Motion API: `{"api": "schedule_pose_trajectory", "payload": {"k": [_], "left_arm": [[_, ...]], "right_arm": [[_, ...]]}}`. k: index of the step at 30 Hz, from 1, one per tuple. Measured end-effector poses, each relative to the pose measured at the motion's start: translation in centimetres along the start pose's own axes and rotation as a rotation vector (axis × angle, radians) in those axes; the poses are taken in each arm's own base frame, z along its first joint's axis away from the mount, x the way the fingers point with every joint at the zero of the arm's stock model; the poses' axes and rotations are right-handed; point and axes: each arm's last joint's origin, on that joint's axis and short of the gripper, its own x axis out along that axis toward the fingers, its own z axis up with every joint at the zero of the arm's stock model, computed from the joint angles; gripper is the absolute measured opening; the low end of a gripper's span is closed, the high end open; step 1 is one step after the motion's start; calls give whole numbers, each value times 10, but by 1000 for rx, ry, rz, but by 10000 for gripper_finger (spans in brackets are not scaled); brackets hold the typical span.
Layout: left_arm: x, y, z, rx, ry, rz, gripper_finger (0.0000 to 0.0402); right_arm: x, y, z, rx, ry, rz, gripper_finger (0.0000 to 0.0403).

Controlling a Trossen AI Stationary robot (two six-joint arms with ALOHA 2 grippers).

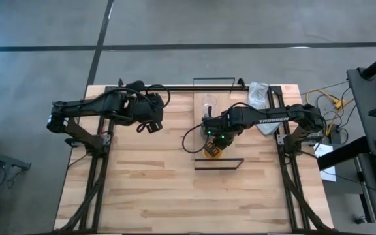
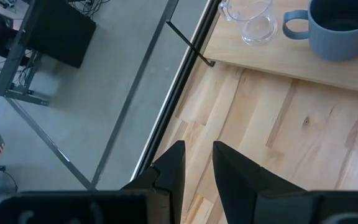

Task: Stack small to large cups/mugs on shelf
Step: Put the yellow cup on the shelf

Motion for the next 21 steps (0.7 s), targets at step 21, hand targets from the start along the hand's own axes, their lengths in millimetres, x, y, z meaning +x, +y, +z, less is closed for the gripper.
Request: {"api": "schedule_pose_trajectory", "payload": {"k": [21], "left_arm": [[0,0,0,-1,0,0,68]], "right_arm": [[-1,-1,-3,-18,40,7,9]]}}
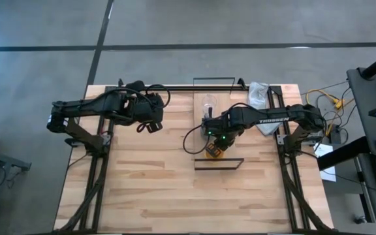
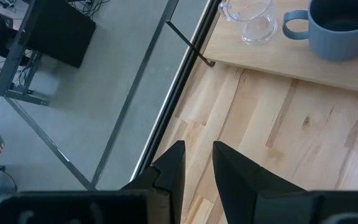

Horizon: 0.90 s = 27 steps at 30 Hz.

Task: Stack small to large cups/mugs on shelf
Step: Put the yellow cup on the shelf

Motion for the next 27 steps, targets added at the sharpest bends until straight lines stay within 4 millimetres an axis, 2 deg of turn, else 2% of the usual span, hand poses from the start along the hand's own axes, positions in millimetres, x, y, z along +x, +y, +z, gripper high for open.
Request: {"api": "schedule_pose_trajectory", "payload": {"k": [12,27], "left_arm": [[0,0,0,-5,0,0,68],[0,-1,1,-11,-5,-2,68]], "right_arm": [[0,0,0,-53,-1,1,15],[0,0,1,-58,-6,5,53]]}}
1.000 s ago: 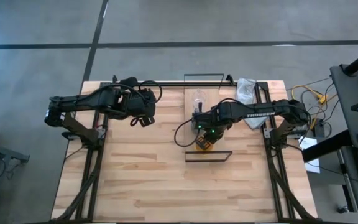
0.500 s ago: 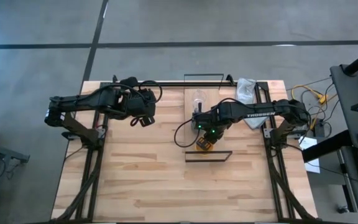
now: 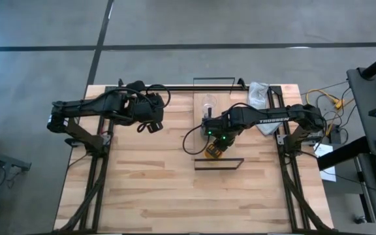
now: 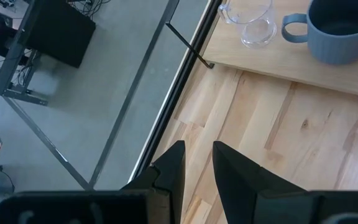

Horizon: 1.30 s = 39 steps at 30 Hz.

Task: Stack small to large cups/mugs on shelf
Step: Put the yellow cup on the shelf, then return to Home Position

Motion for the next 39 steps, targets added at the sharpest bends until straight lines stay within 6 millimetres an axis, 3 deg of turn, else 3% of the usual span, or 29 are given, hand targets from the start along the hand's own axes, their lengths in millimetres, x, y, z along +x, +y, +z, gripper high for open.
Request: {"api": "schedule_pose_trajectory", "payload": {"k": [11,16,21,27,34,39], "left_arm": [[0,0,0,1,1,0,68],[0,0,0,1,1,0,68],[0,0,0,1,1,0,68],[-2,1,1,-6,-3,-23,68],[-26,17,3,-69,-60,-175,68],[-44,33,1,-113,-124,-190,68]], "right_arm": [[-3,-4,3,6,-17,-9,59],[-19,-3,1,-19,-36,7,59],[-45,1,0,-45,-102,65,59],[-90,4,-7,-122,-211,151,59],[-147,1,-23,-176,-368,274,59],[-185,-2,-35,-194,-476,362,59]]}}
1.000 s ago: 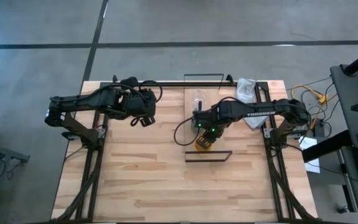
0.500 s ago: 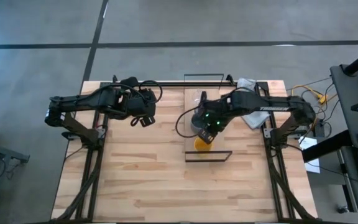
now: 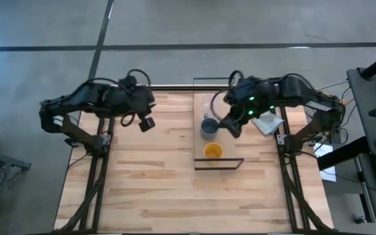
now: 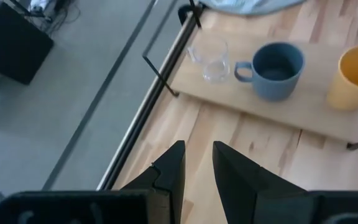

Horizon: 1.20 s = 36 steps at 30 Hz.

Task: Stack small to large cups/mugs on shelf
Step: Return to Home Position

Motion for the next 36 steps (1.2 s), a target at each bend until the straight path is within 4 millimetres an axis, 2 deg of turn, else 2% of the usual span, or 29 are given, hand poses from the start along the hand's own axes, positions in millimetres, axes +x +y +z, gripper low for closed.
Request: {"api": "schedule_pose_trajectory", "payload": {"k": [4,11,15,20,26,29,36], "left_arm": [[-19,13,-6,-30,-49,-10,68],[-54,39,-26,-83,-125,-51,68],[-78,53,-42,-143,-170,-208,68],[-101,65,-65,-292,-169,-440,68],[-109,73,-84,-310,-234,-460,68],[-103,72,-93,-287,-254,-459,68],[-90,68,-122,-266,-451,-507,68]], "right_arm": [[-24,4,-1,-13,-62,44,59],[-51,0,-12,-133,-92,61,59],[-59,-5,-24,-145,-63,47,59],[-55,-12,-41,-215,-39,12,59],[-48,-20,-55,-276,-164,59,59],[-47,-25,-66,-295,-236,119,59],[-38,-40,-94,-336,-410,304,59]]}}
